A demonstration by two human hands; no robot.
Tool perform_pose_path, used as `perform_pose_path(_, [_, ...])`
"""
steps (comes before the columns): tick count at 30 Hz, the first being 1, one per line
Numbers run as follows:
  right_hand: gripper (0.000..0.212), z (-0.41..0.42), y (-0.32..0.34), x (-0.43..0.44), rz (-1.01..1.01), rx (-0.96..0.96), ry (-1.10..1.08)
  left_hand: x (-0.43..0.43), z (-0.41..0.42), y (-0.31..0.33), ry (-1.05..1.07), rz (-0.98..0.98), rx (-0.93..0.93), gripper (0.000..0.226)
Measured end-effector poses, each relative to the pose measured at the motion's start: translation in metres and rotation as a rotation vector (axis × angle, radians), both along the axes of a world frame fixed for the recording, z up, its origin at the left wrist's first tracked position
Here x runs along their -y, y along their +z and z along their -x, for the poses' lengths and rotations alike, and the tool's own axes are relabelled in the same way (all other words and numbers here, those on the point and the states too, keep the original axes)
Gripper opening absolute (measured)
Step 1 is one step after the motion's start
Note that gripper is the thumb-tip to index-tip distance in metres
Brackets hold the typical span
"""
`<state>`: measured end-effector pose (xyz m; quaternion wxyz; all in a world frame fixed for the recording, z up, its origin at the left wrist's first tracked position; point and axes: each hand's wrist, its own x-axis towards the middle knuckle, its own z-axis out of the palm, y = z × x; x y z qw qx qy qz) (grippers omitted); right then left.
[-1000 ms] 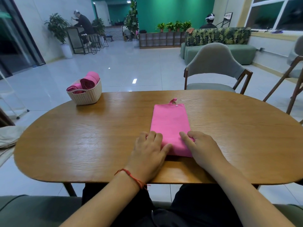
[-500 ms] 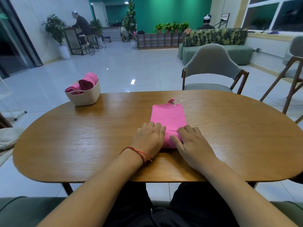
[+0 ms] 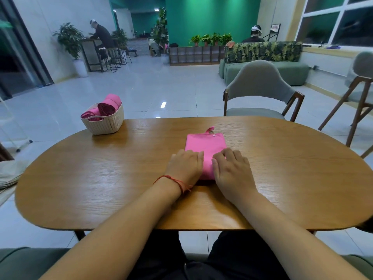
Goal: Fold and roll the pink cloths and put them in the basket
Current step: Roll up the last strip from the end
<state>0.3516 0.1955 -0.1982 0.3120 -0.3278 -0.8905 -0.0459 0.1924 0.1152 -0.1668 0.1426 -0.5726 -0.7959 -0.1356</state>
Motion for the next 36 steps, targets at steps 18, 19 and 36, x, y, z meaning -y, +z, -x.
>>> perform_pose_path(18, [0.058, 0.05, 0.028, -0.055, 0.24, 0.125, -0.03, -0.034, 0.029, 0.001, -0.018, -0.009, -0.009, 0.058])
perform_pose_path(19, [0.059, 0.049, 0.024, -0.053, 0.176, 0.116, -0.041, -0.039, 0.03, 0.005, -0.018, 0.013, -0.026, 0.05])
perform_pose_path(36, [0.044, 0.059, 0.023, -0.071, 0.213, 0.023, 0.002, -0.043, 0.045, -0.014, 0.017, -0.26, 0.296, 0.034])
